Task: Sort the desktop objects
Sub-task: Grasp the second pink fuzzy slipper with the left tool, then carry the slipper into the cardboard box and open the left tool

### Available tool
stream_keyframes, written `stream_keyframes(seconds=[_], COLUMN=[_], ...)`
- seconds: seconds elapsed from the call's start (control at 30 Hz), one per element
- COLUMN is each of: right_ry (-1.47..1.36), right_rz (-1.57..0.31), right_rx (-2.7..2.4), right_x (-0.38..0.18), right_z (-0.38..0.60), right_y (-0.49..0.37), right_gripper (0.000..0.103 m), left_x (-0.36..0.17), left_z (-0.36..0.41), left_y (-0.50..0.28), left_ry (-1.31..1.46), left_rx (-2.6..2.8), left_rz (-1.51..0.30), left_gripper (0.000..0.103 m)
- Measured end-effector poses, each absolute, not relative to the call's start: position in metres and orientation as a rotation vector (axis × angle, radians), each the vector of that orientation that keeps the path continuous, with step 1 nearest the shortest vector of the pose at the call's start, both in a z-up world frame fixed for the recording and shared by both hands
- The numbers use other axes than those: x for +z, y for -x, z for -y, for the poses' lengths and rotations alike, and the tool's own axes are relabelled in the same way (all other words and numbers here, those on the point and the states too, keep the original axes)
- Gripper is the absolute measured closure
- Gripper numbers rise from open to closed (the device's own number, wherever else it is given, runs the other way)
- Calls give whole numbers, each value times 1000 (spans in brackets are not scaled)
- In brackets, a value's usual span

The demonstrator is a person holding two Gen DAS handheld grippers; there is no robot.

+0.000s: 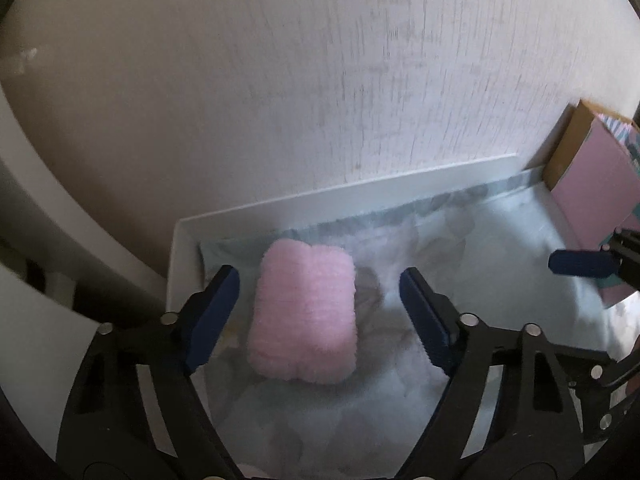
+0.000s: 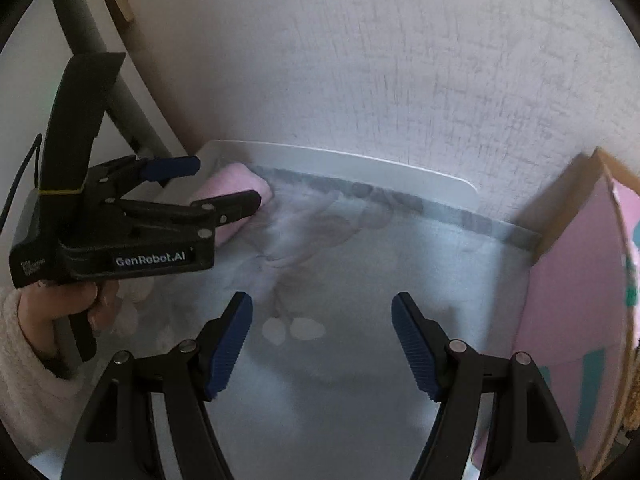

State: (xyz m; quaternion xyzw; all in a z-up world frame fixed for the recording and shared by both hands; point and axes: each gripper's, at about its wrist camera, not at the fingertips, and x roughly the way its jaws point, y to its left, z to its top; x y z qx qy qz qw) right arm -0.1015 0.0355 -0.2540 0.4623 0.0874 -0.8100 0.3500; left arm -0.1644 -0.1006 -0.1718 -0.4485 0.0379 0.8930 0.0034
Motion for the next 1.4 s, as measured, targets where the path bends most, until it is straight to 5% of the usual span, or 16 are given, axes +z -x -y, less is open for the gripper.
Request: stream_keyframes(seconds=[0.2, 0.4, 0.53, 0.67, 1.4], right_ry=[-1194, -1161, -1194, -1191, -1031], right_rz=[-268, -302, -316, -292, -186], right_rx=[-2116, -2128, -2099, -2102, -2294], right_x=[-257, -255, -257, -252, -84], right_z=[-27, -31, -31, -37, -118], right_y=[101, 98, 100, 98, 114], right_gripper=[35, 37, 82, 93, 97], left_x=[-185, -184, -179, -166, 14], left_z=[104, 106, 103, 100, -15], left_y=[166, 161, 157, 151, 170], left_ry=[1424, 1405, 1383, 1360, 1088], left_rx=[2799, 2812, 2817, 2826, 2806], left_rz=[-96, -92, -80, -67, -128], left_gripper=[57, 61, 61, 61, 61])
